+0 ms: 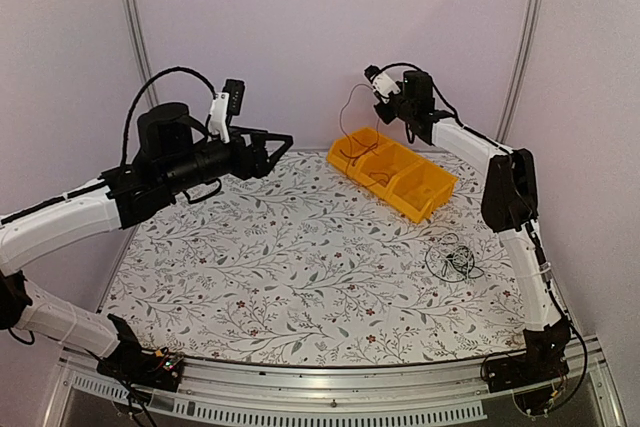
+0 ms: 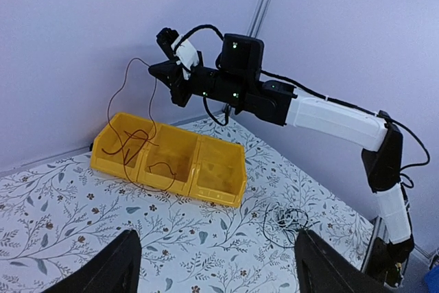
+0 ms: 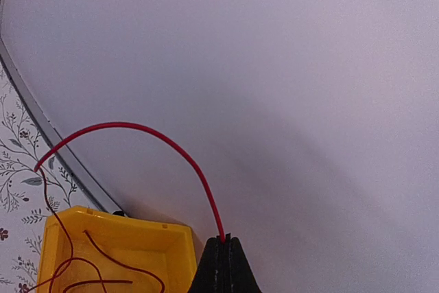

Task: Untangle the cables

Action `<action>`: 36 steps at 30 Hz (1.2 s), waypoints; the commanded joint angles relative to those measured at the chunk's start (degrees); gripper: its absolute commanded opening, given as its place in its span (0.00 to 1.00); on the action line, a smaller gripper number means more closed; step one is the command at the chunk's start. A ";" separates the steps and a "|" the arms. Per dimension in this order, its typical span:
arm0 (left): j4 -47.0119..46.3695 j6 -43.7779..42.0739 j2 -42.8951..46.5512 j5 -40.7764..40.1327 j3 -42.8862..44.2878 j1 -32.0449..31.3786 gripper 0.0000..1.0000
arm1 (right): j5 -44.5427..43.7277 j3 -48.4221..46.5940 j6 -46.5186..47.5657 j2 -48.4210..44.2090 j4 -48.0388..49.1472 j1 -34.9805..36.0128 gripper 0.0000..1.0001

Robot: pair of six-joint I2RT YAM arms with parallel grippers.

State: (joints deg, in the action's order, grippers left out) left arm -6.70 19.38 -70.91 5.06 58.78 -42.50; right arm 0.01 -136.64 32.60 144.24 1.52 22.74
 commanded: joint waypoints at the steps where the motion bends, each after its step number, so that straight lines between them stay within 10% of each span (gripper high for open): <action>1: 0.70 1.44 2.36 -0.90 -1.57 -0.89 0.79 | 2.95 1.81 0.27 1.12 -4.51 -0.10 0.00; 14: 5.94 4.44 4.91 -4.69 -1.84 -2.61 0.78 | -2.76 -2.30 1.32 8.27 2.90 0.52 0.00; 36: 3.73 2.21 -0.84 -6.69 -0.77 -2.68 0.77 | -0.63 -8.54 1.94 -8.14 19.05 0.66 0.00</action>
State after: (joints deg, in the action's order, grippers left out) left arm -2.61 22.17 -71.77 -2.59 56.29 -44.47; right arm -0.51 -142.37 33.91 137.32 12.53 23.14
